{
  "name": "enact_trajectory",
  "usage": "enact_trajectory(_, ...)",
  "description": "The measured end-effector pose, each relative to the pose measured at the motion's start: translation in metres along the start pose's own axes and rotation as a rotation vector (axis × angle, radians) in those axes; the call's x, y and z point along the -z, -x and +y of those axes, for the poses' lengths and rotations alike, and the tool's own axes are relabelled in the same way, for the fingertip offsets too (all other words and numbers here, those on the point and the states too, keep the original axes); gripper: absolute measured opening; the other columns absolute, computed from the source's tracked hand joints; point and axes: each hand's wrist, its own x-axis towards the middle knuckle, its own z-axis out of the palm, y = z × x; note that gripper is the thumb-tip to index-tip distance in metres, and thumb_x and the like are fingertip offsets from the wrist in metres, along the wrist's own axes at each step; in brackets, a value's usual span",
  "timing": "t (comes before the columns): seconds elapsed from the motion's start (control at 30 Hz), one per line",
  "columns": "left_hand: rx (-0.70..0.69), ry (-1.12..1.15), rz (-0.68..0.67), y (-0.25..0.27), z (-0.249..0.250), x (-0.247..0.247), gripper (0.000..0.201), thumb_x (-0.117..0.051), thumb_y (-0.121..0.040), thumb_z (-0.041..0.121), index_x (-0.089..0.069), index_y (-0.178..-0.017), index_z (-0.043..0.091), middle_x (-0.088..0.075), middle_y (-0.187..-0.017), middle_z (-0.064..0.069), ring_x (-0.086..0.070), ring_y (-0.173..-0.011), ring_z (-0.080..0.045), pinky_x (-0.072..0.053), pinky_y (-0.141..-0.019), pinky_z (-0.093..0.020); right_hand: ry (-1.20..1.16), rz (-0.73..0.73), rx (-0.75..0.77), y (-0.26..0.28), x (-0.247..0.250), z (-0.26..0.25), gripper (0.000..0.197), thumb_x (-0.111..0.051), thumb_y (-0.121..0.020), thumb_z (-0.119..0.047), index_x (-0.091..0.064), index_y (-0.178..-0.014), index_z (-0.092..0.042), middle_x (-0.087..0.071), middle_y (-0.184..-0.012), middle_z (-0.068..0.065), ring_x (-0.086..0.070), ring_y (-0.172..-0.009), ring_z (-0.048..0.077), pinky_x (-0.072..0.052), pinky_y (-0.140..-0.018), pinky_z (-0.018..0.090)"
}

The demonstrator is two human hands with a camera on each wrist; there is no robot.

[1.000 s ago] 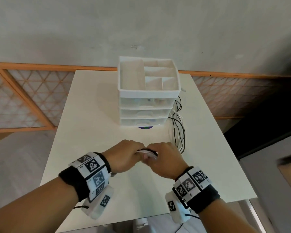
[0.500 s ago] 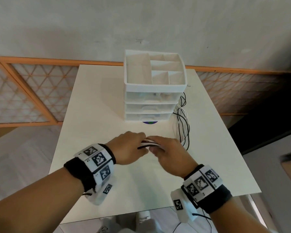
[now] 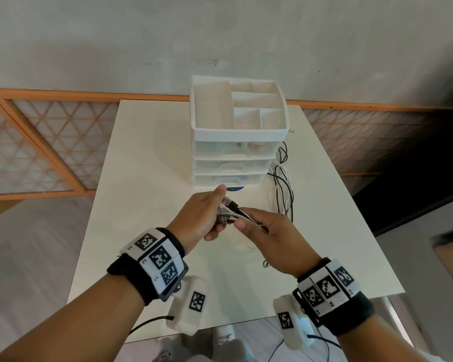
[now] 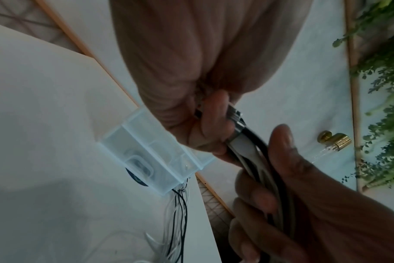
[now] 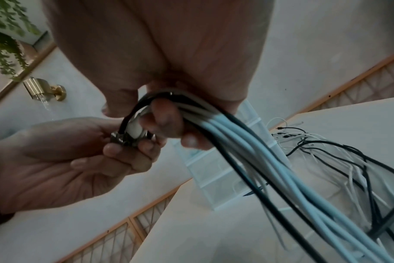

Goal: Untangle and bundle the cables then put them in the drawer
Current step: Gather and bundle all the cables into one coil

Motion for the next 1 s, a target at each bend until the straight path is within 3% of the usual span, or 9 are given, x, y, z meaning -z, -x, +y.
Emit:
enact_trajectory(0.1,-0.005,0.051,-0.008,0.002,0.002,-0.004,0.051,-0.042,-0.104,0.039,-0.065,-0.098,-0.006,-0.057,-0.064,-0.009,-0.045,-0.047,-0.016,-0.026,-0.036,-0.019,-0.199,0.055,-0.036,-0.003,0.000,-0.002,0.022,-0.063,-0.098,-0.021,-0.073,-0.117,-0.021,-0.051,-0.060,-0.013,-0.039,-0.051,0.003,-0.034,-0.051,0.017)
enact_trajectory(0.23,-0.047,0.093,-0.009,0.004,0.003,-0.006,0.051,-0.041,-0.105,0.039,-0.065,-0.096,-0.005,-0.062,-0.069,-0.018,-0.049,-0.049,-0.021,-0.032,-0.039,-0.022,-0.431,0.058,-0.063,-0.006,0.000,-0.004,0.036,-0.060,-0.087,-0.010,-0.071,-0.120,-0.013,-0.064,-0.071,0.006,-0.041,-0.054,0.015,-0.031,-0.049,0.023)
enact_trajectory(0.37,-0.045,0.110,-0.038,0.008,0.006,-0.006,0.048,-0.040,-0.105,0.038,-0.067,-0.092,0.000,-0.070,-0.071,-0.019,-0.062,-0.055,-0.027,-0.046,-0.044,-0.028,-0.411,0.032,-0.062,-0.008,0.000,-0.007,0.029,-0.059,-0.092,0.010,-0.066,-0.118,0.000,-0.066,-0.069,0.007,-0.053,-0.049,0.002,-0.038,-0.049,0.011)
enact_trajectory(0.57,-0.029,0.063,-0.050,0.008,0.004,-0.002,0.051,-0.040,-0.105,0.039,-0.067,-0.098,-0.004,-0.072,-0.077,-0.024,-0.066,-0.057,-0.027,-0.052,-0.049,-0.030,-0.316,-0.001,-0.174,-0.013,0.004,-0.014,0.025,-0.073,-0.085,0.003,-0.054,-0.099,-0.005,-0.070,-0.071,0.009,-0.053,-0.041,0.001,-0.037,-0.044,0.009)
enact_trajectory(0.7,0.018,0.033,-0.009,0.005,0.000,-0.002,0.051,-0.041,-0.105,0.038,-0.069,-0.093,-0.002,-0.071,-0.075,-0.020,-0.060,-0.054,-0.024,-0.047,-0.049,-0.031,-0.265,-0.095,-0.191,-0.013,-0.001,-0.022,0.033,-0.077,-0.083,-0.001,-0.050,-0.101,-0.003,-0.075,-0.075,0.005,-0.051,-0.043,0.004,-0.037,-0.042,0.018)
enact_trajectory(0.83,0.037,0.025,-0.067,0.006,-0.003,-0.002,0.054,-0.039,-0.105,0.038,-0.070,-0.095,-0.005,-0.070,-0.075,-0.016,-0.058,-0.058,-0.024,-0.048,-0.050,-0.031,-0.153,-0.023,-0.192,-0.018,-0.007,-0.020,0.034,-0.083,-0.079,-0.011,-0.054,-0.096,-0.011,-0.076,-0.079,0.006,-0.065,-0.055,0.007,-0.047,-0.050,0.017)
enact_trajectory(0.93,0.056,0.047,-0.141,0.010,-0.004,-0.002,0.066,-0.037,-0.102,0.054,-0.074,-0.094,0.000,-0.070,-0.075,-0.014,-0.059,-0.063,-0.024,-0.050,-0.052,-0.030,-0.027,-0.014,-0.176,-0.021,-0.009,-0.017,0.035,-0.086,-0.075,-0.025,-0.055,-0.090,-0.020,-0.076,-0.081,0.003,-0.072,-0.066,0.012,-0.054,-0.059,0.027)
enact_trajectory(1.0,0.031,-0.006,-0.146,0.011,-0.005,-0.002,0.076,-0.047,-0.086,0.074,-0.075,-0.093,0.004,-0.072,-0.076,-0.011,-0.058,-0.062,-0.022,-0.049,-0.054,-0.030,0.026,-0.008,-0.161,-0.023,-0.009,-0.017,0.033,-0.084,-0.077,-0.029,-0.056,-0.092,-0.021,-0.076,-0.082,-0.002,-0.071,-0.071,0.008,-0.055,-0.063,0.029)
